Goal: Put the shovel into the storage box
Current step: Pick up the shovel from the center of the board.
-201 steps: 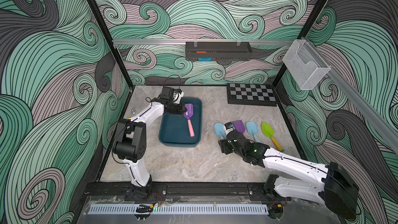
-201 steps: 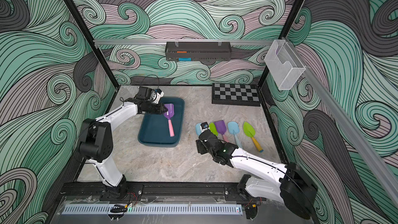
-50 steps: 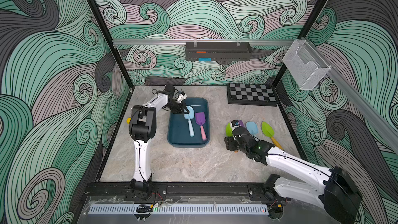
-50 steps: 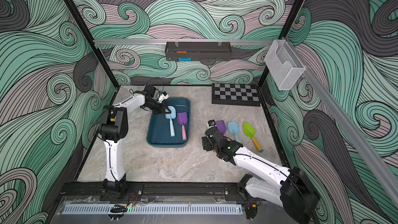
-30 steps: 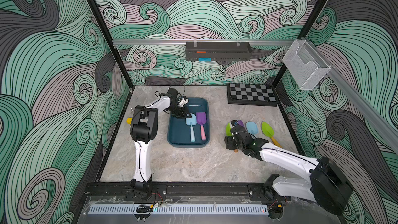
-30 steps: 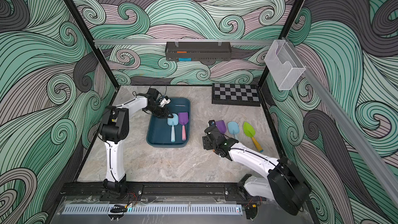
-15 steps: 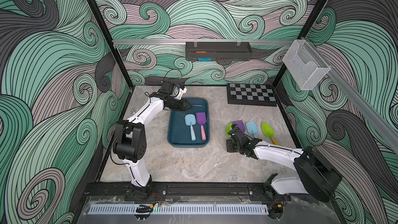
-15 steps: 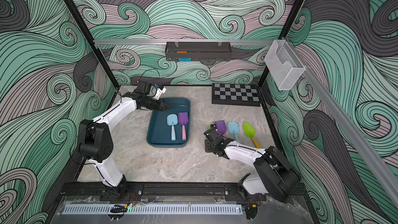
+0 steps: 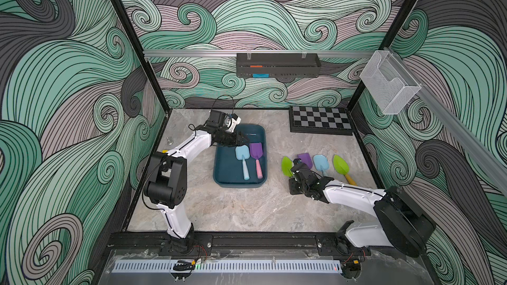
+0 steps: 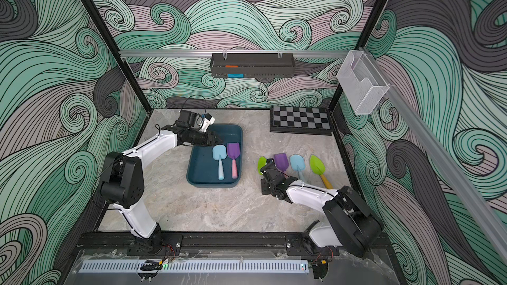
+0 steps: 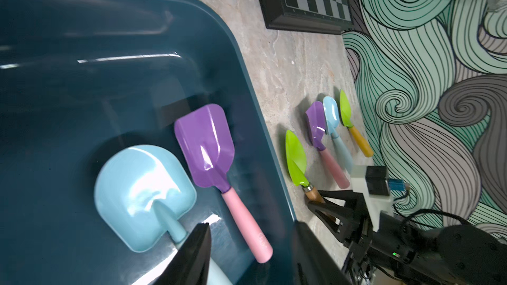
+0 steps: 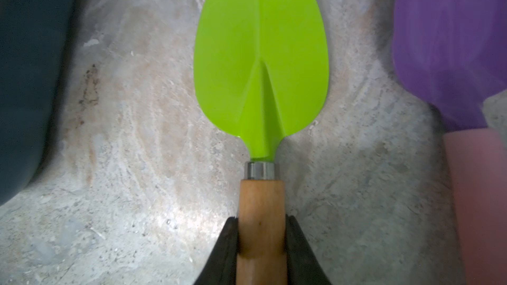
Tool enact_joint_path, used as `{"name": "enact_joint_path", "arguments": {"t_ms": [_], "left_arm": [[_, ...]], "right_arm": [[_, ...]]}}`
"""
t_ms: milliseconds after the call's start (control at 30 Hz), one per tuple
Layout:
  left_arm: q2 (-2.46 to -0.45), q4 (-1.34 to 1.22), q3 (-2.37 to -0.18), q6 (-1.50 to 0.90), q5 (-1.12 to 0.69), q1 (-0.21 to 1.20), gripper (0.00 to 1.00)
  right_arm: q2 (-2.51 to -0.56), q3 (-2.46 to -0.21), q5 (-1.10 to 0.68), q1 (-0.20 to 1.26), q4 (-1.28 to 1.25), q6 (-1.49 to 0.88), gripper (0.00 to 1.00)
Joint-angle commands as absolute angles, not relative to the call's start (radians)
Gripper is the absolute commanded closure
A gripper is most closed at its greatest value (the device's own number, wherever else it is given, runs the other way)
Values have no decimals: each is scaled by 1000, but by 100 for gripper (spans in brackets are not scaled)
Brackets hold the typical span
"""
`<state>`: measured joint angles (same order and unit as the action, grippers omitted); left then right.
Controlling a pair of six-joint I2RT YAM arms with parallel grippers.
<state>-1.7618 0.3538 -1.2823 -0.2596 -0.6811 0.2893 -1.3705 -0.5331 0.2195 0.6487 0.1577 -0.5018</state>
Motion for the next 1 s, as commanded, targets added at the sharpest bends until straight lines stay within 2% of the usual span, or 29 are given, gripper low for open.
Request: {"name": "enact_joint_path", "arguments": {"t_ms": [0, 267, 533, 633, 767, 800, 900, 967], "left_arm": [[-1688, 206, -1245, -352, -755, 339, 45], [-1687, 138, -1245, -395, -740, 474, 45], [-1717, 148, -1270, -388, -685, 523, 46], [-1720, 154, -1279, -387, -685, 530, 55], [-1726, 151, -1278, -391, -685, 539, 81], [-1726, 151, -1279, -390, -684, 542, 85], [-1727, 148, -1281, -394, -685, 548, 96], [-1725, 144, -1280, -395, -690, 549, 100]], "right_arm": [[-1329, -600, 194, 652, 183, -457, 99], [-1272, -778, 219, 718, 287, -382, 100], [-1264, -875, 276, 827, 333, -361, 100], [-1261, -879, 283, 849, 332, -369, 100], [-1259, -874, 290, 859, 331, -376, 100], [-1260, -874, 290, 860, 329, -377, 98], [-1256, -870, 292, 865, 326, -377, 84], [-1248, -866, 296, 868, 318, -371, 61]]}}
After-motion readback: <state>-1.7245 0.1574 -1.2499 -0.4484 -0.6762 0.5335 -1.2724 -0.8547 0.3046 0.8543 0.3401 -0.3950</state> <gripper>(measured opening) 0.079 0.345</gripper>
